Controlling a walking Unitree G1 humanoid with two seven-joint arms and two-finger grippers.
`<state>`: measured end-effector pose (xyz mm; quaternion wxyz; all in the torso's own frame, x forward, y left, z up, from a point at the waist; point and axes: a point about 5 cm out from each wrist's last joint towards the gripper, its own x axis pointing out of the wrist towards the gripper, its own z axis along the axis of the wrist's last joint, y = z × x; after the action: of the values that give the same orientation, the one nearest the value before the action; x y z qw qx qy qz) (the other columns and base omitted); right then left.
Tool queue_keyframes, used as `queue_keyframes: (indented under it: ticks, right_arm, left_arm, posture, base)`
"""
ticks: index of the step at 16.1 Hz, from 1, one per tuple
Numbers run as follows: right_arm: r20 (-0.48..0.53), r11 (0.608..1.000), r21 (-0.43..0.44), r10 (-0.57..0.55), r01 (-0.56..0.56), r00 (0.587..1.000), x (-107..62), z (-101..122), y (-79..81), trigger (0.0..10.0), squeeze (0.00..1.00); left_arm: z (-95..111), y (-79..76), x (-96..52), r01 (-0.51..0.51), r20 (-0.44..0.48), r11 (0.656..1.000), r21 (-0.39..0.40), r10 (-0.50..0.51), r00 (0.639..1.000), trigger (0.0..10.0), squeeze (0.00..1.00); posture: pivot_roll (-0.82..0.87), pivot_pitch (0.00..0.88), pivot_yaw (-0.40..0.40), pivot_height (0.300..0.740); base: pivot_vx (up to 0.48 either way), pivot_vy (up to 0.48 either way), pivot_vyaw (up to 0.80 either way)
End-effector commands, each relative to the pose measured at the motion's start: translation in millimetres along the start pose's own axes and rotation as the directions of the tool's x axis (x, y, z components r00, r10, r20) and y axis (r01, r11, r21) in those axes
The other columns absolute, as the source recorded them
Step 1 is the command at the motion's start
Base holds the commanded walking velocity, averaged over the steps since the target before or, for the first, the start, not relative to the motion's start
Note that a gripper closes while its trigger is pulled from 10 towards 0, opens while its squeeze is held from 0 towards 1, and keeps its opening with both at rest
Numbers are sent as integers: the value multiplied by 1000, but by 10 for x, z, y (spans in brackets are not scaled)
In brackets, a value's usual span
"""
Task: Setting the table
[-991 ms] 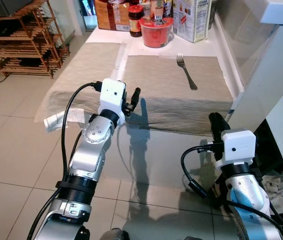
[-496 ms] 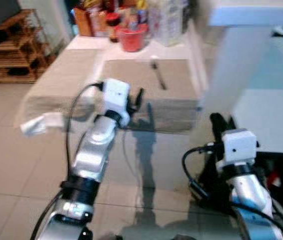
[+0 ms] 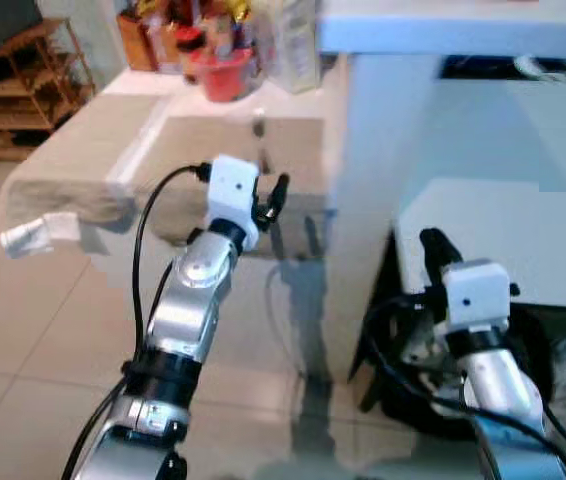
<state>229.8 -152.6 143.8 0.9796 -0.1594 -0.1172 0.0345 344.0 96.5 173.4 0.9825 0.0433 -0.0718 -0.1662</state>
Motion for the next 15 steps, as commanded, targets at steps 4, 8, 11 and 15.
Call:
queue_keyframes:
  ticks: [4, 8, 11, 15]
  right_arm:
    - [12, 1000, 10, 14, -15, 1000, -2, 23, 46, 10000, 0]
    - [-7, 1000, 22, 11, -11, 1000, -12, -1, 48, 10000, 0]
    - [-3, 1000, 19, 0, 0, 1000, -8, -6, 31, 10000, 0]
    - [3, 1000, 18, -7, 7, 1000, -6, 2, 28, 10000, 0]
  left_arm:
    - [20, 93, -17, -31, 2, 999, -17, 31, 1000, 10000, 0]
    - [37, 63, -12, -31, 10, 999, -31, 31, 999, 10000, 0]
    - [41, 90, -10, -49, 9, 998, -33, 49, 999, 10000, 0]
    - [51, 192, -9, -131, 9, 991, 10, 131, 991, 10000, 0]
  posture:
    - [-81, 37, 65, 740]
    - [-82, 37, 65, 740]
    - [-82, 38, 64, 740]
    - [-79, 41, 66, 740]
  base:
    - [111, 0, 0]
    - [465, 0, -200]
    - [410, 190, -800]
    - [93, 76, 0]
